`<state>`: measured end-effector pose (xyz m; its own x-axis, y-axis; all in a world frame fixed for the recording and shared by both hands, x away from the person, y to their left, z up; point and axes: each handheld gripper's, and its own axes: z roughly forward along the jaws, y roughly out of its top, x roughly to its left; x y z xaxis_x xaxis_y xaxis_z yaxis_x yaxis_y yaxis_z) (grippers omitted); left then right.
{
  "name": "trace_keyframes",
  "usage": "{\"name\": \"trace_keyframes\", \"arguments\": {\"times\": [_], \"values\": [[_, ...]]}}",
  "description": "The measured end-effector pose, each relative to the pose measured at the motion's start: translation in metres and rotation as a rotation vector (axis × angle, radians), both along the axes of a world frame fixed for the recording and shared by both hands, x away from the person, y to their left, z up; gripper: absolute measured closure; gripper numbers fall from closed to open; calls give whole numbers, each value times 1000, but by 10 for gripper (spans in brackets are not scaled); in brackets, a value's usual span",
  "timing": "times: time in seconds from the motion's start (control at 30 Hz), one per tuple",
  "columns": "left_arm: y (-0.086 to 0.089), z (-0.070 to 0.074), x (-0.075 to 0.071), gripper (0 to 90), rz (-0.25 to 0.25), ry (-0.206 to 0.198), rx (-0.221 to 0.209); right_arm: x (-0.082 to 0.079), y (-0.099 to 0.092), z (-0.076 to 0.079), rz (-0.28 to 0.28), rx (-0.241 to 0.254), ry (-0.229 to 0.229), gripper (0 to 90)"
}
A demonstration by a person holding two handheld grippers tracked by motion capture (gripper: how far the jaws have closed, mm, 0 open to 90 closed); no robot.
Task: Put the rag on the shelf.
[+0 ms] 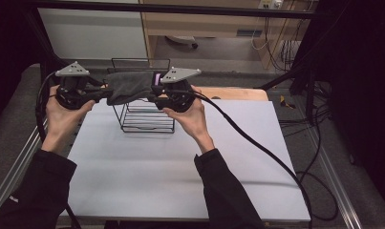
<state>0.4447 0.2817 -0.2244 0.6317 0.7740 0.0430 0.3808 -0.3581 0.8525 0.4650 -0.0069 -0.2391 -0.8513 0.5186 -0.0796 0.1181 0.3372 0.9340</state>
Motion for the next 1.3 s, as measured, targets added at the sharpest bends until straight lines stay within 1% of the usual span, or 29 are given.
{"name": "trace_keyframes", "arguments": {"times": [0.07,0.13,0.17,0.23,0.27,0.3,0.37,0.4,0.47,0.53,0.57,0.63,0.67,0.73,0.8,0.83,0.97,1.03,1.1,1.2,1.27,1.3], "values": [[-1,-4,1,898,-1,5,-2,-1,-2,3,-4,20,1,545],[-2,-9,2,898,-6,15,15,-3,-4,7,-6,63,0,505],[-4,-12,3,898,-4,14,15,-3,-4,9,-7,82,0,523],[-6,-16,5,898,0,15,17,-2,-4,10,-2,100,17,624],[-6,-17,6,898,3,14,17,-1,-4,9,2,94,27,704],[-7,-20,7,899,7,12,24,0,-3,7,0,86,34,756],[-8,-23,9,899,15,11,24,5,1,0,-9,56,52,839],[-8,-26,11,899,20,11,23,6,2,-2,-15,47,60,858],[-8,-30,13,899,28,16,24,11,6,-10,-42,9,71,873],[-9,-34,16,898,35,15,13,16,8,-16,-80,-17,85,877],[-9,-37,18,898,44,15,7,19,9,-20,-92,-20,94,877],[-10,-41,22,898,48,16,2,25,8,-26,-103,3,117,877],[-10,-43,23,898,53,14,-3,26,8,-27,-105,7,119,876],[-10,-46,26,898,55,14,-17,29,8,-31,-118,4,124,866],[-10,-47,27,898,58,17,-33,30,7,-33,-118,5,119,849],[-9,-47,27,897,56,16,-34,29,7,-32,-112,7,120,836],[-7,-41,18,874,42,9,-33,22,2,-28,-86,13,94,777],[-5,-38,12,837,40,4,-36,17,0,-23,-76,18,91,735],[-3,-34,7,779,34,12,-39,13,-2,-19,-72,28,88,675],[0,-31,-1,689,35,12,-16,4,-8,-11,-65,46,90,602],[1,-30,-6,626,32,13,-10,0,-13,-8,-61,60,94,546],[3,-30,-10,601,35,4,-12,-2,-15,-7,-61,65,95,515]]}}
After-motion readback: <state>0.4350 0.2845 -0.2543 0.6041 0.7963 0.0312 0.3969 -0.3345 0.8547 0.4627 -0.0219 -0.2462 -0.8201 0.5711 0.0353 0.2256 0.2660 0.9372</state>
